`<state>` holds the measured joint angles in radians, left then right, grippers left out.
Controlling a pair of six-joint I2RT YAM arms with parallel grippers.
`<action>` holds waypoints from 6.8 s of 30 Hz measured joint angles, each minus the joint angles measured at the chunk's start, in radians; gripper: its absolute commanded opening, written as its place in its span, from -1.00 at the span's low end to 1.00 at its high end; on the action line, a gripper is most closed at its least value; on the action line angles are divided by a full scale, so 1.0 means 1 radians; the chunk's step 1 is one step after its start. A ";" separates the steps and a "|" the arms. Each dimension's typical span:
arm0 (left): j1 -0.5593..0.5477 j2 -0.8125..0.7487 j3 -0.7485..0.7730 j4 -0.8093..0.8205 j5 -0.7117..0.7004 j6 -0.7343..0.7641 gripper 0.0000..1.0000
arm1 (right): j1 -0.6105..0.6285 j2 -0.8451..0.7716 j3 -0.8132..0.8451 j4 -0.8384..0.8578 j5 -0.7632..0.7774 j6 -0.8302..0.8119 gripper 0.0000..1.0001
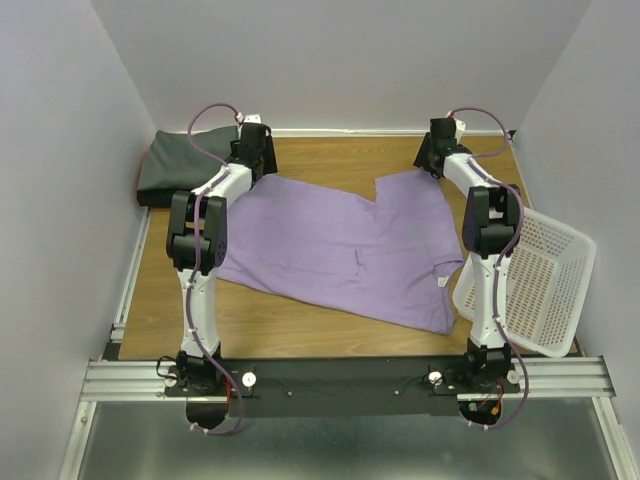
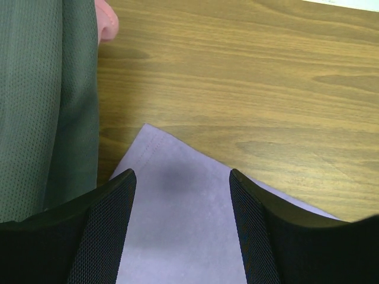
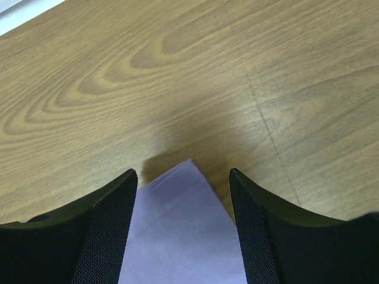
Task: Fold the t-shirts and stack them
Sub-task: Fold the tshirt
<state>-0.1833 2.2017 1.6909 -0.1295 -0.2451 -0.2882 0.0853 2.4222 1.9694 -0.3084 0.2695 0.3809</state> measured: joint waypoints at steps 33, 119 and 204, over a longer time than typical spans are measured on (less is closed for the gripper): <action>0.021 0.196 0.326 -0.255 -0.032 0.004 0.32 | -0.008 0.004 -0.029 0.044 -0.008 -0.007 -0.91; 0.023 -0.135 -0.211 -0.008 -0.068 0.062 -1.00 | -0.022 -0.995 -0.977 0.156 -0.321 0.068 -0.97; 0.024 -0.784 -0.818 0.265 0.024 -0.065 0.23 | 0.172 -0.785 -1.083 0.240 -0.237 0.104 0.05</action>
<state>-0.1593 1.4178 0.8726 0.1356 -0.2214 -0.3531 0.2577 1.6371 0.8860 -0.0689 0.0330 0.4850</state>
